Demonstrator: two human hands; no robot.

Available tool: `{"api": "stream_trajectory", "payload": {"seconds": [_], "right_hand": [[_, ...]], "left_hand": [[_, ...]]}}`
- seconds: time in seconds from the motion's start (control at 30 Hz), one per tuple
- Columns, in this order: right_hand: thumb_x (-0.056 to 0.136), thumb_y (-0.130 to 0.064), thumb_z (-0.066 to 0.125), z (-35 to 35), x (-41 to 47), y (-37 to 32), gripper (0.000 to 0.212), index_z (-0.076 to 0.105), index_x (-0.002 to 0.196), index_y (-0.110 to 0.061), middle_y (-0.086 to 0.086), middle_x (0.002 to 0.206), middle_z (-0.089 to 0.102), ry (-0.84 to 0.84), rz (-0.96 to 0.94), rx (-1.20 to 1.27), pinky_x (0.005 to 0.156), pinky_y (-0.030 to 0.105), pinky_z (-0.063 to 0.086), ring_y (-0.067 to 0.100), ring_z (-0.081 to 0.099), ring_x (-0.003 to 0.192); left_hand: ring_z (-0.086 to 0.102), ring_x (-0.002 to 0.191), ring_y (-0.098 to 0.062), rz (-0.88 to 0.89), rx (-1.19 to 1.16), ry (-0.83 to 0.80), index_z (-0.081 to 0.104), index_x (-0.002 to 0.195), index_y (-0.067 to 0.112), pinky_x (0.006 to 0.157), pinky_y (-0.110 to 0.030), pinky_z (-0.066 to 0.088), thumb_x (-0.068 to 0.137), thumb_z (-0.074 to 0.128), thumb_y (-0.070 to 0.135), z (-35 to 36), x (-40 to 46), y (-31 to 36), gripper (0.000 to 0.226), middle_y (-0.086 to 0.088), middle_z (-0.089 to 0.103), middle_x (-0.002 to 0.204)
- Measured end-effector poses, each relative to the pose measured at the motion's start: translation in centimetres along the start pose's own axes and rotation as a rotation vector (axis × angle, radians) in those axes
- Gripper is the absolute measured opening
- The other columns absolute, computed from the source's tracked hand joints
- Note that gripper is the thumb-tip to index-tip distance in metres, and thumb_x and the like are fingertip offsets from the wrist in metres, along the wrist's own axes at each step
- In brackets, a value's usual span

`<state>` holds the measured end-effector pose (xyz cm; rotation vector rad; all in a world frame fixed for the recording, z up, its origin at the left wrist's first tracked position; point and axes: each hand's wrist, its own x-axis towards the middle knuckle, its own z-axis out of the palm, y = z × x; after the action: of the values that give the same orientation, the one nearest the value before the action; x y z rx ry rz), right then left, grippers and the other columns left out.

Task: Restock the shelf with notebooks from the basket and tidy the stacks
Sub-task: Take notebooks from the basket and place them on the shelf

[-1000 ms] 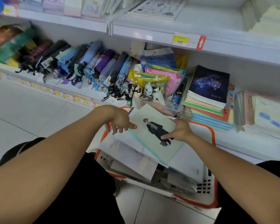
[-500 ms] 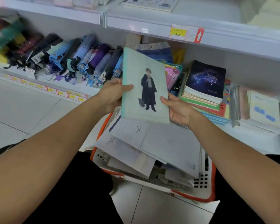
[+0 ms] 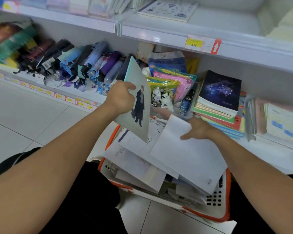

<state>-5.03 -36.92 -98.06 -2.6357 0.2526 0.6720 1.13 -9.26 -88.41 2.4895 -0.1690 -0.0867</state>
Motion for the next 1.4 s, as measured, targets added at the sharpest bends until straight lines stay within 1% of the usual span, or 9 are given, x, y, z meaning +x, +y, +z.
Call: {"api": "stream_trajectory", "payload": {"seconds": [0.13,0.33,0.47,0.6,0.73,0.83,0.93,1.13,1.4], "right_hand": [[0.092,-0.025,0.068,-5.5,-2.2,-5.0,0.029,0.063,0.118,-0.013,0.010,0.114,0.067,0.100,-0.040,0.300,0.072,0.032,0.054,0.022,0.065,0.087],[0.096,-0.006,0.044,-4.3,-6.0,-13.3,0.025,0.060,0.115,-0.007,0.020,0.091,0.068,0.295,-0.190,0.888,0.044,0.040,0.058,0.024,0.071,0.059],[0.097,0.004,0.047,-2.2,-6.5,-15.1,0.030,0.060,0.121,-0.009,0.017,0.096,0.070,0.207,-0.376,1.071,0.062,0.040,0.063,0.023,0.073,0.075],[0.084,0.013,0.068,-0.9,-6.1,-14.3,0.073,0.039,0.145,-0.014,0.018,0.108,0.062,-0.060,-0.491,1.175,0.087,0.042,0.060,0.021,0.069,0.087],[0.067,-0.016,0.092,-0.9,-3.1,-11.4,0.073,0.055,0.129,-0.014,0.002,0.108,0.058,0.481,-0.250,0.926,0.078,0.032,0.055,0.013,0.063,0.091],[0.058,-0.020,0.095,-1.7,-2.1,-8.4,0.097,0.043,0.140,-0.017,-0.004,0.125,0.059,0.376,-0.086,1.194,0.094,0.039,0.054,0.016,0.061,0.112],[0.074,-0.005,0.079,-2.1,-1.8,-7.1,0.063,0.056,0.132,-0.011,0.010,0.129,0.066,0.053,-0.218,1.431,0.100,0.055,0.051,0.029,0.065,0.116],[0.077,0.005,0.077,-1.3,-1.4,-7.1,0.046,0.065,0.120,-0.007,0.007,0.110,0.074,0.254,-0.301,1.281,0.078,0.035,0.062,0.018,0.073,0.096],[0.075,0.002,0.080,0.1,-0.9,-6.0,0.037,0.069,0.102,-0.021,-0.010,0.095,0.075,0.248,-0.285,1.180,0.069,0.020,0.059,0.003,0.073,0.083]], "left_hand": [[0.052,0.117,-0.033,0.121,0.134,0.062,0.059,0.132,0.014,0.099,-0.037,0.042,0.095,0.049,0.012,0.0,-0.3,0.7,0.038,-0.012,0.049,0.130],[0.057,0.110,-0.009,0.111,-0.173,0.020,0.071,0.114,0.024,0.092,-0.022,0.039,0.073,0.054,0.079,0.2,-1.9,2.6,0.071,0.007,0.061,0.117],[0.060,0.100,-0.005,0.114,-0.355,-0.008,0.073,0.104,0.029,0.091,-0.023,0.046,0.068,0.077,0.059,0.6,-3.0,3.0,0.047,0.009,0.062,0.106],[0.070,0.092,-0.018,0.062,-0.509,-0.062,0.073,0.106,0.022,0.079,-0.031,0.057,0.081,0.074,0.013,-0.3,-2.3,0.8,0.027,0.005,0.073,0.096],[0.069,0.098,-0.022,0.095,-0.659,-0.072,0.062,0.120,0.014,0.083,-0.041,0.058,0.087,0.062,-0.007,-1.4,-1.8,-0.1,0.039,0.001,0.071,0.108],[0.069,0.100,-0.024,0.185,-0.835,-0.130,0.039,0.132,0.023,0.077,-0.043,0.060,0.086,0.061,-0.013,-2.8,-1.3,-0.4,0.063,-0.007,0.071,0.112],[0.067,0.106,-0.028,0.212,-0.822,-0.296,0.031,0.140,0.030,0.083,-0.043,0.058,0.087,0.060,-0.011,-3.3,-1.1,-1.0,0.073,-0.014,0.067,0.121],[0.065,0.106,-0.012,0.069,-0.525,-0.380,0.062,0.119,0.015,0.101,-0.043,0.049,0.087,0.064,-0.001,-1.3,0.4,-2.7,0.035,0.004,0.068,0.117],[0.057,0.119,-0.025,-0.087,-0.558,-0.512,0.057,0.127,0.019,0.102,-0.047,0.048,0.084,0.069,-0.001,1.4,0.6,-4.1,0.049,-0.005,0.062,0.129]]}}
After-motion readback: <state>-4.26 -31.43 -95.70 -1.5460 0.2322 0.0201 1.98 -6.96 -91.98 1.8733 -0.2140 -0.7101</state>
